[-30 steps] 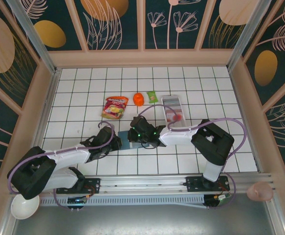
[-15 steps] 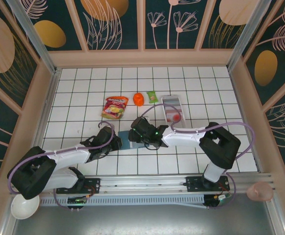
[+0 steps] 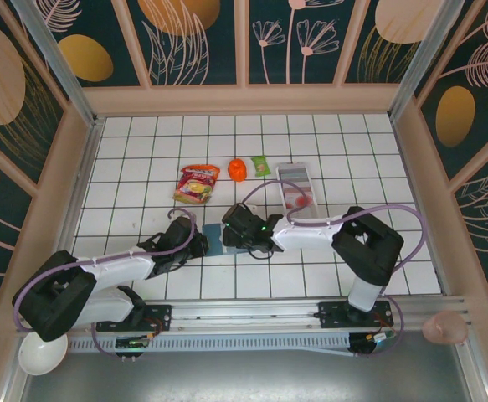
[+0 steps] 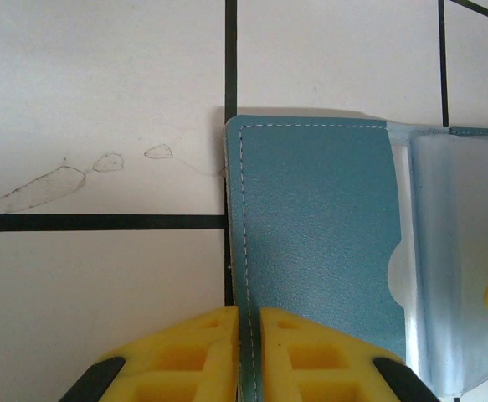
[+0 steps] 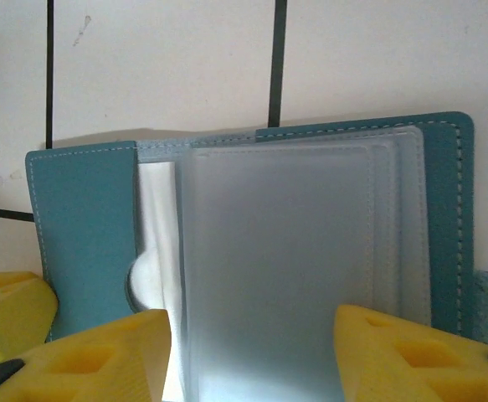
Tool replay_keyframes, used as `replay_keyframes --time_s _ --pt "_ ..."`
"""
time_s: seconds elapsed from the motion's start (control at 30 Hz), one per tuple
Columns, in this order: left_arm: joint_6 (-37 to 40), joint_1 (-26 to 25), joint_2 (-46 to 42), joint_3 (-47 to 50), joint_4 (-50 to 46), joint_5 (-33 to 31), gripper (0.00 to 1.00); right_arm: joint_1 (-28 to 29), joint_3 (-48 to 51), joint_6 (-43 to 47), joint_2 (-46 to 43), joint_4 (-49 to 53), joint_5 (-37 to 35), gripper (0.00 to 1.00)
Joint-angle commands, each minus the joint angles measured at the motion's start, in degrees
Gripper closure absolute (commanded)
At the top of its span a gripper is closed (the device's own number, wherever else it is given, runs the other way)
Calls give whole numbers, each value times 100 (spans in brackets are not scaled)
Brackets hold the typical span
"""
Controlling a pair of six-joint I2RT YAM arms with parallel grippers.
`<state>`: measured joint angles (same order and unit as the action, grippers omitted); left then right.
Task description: Put the credit cards into the card holder
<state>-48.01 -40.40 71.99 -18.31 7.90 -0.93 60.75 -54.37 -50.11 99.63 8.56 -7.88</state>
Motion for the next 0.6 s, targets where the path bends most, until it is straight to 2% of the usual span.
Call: replay_keyframes --time_s 0.0,0.57 --pt "87 7 96 186 -180 192 84 60 -115 -105 148 -12 26 44" --pt "90 14 113 274 -71 166 85 -124 111 -518 255 -1319 940 40"
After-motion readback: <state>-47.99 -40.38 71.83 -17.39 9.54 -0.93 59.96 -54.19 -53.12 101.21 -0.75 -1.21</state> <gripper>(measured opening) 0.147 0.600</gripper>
